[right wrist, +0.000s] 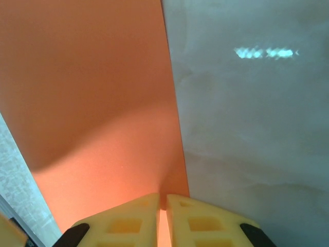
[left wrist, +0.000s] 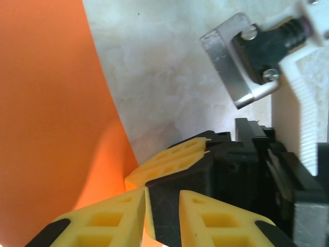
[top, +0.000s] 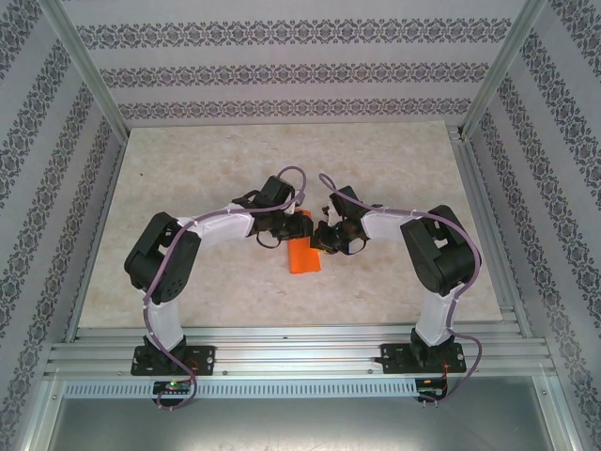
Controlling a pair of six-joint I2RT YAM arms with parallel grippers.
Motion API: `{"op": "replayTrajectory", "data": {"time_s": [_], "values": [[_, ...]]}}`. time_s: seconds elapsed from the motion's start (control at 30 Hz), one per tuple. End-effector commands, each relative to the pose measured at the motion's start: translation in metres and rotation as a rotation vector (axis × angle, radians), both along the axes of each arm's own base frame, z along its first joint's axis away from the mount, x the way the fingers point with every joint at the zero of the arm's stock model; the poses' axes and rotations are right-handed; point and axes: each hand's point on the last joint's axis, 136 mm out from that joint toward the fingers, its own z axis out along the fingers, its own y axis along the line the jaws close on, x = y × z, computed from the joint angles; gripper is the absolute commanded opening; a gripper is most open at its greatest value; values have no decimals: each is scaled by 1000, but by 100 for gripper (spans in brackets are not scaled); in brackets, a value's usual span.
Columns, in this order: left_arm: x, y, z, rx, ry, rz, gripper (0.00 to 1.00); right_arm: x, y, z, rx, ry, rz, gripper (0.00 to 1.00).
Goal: Fold a paper plane with a square sheet of paper (fold left side to right side)
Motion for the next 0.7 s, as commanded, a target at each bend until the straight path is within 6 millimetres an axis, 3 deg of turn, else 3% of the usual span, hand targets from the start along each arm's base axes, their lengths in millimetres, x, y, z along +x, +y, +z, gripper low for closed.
{"op": "replayTrajectory", "data": {"time_s": [0.0,0.17,0.67], "values": [[3,10,-13,38,1,15,23,-12,-16,-30,-129,44,7,14],[2,19,-27,65,24,23,18,-12,-16,-30,-134,46,8,14],[-4,48,-58,152,61,23,17,-16,-22,-38,-172,66,16,14]]}}
